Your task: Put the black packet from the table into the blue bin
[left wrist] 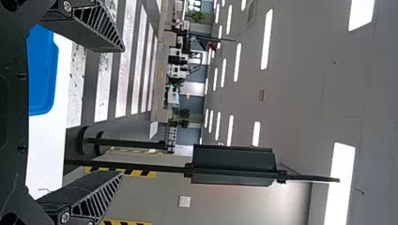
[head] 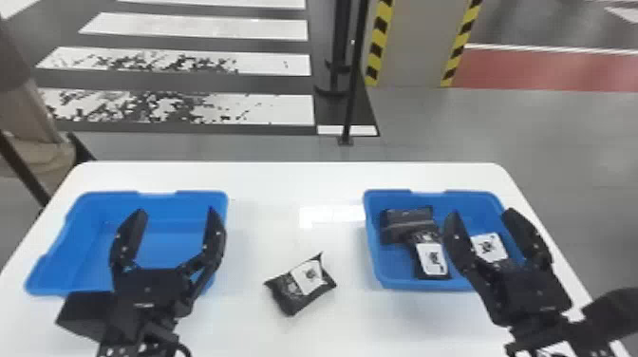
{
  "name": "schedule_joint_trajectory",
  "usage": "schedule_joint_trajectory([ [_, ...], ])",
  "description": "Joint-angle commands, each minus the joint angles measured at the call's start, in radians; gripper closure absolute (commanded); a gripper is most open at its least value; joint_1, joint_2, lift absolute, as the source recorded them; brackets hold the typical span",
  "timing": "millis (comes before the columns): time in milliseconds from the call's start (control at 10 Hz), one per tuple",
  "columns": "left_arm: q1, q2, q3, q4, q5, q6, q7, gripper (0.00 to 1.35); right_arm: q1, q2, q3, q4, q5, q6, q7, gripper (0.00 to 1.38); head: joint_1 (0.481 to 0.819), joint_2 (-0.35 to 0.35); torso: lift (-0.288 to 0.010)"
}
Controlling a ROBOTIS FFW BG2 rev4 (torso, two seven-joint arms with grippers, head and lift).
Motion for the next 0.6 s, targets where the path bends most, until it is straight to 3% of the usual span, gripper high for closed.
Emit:
schedule_joint_trajectory([
  [0, 0.0, 0.0, -0.002, 0.0, 0.001, 0.001, 0.0, 0.09, 0.0, 0.0, 0.0, 0.0, 0.0, 0.001, 0.001, 0.22, 0.695, -0.065, -0.11],
  [500, 0.0, -0.001, -0.004, 0.0, -0.001, 0.016, 0.0, 0.09, 0.002, -0.002, 0.002, -0.019, 0.0, 0.023, 0.001, 0.22, 0.695, -0.068, -0.11],
])
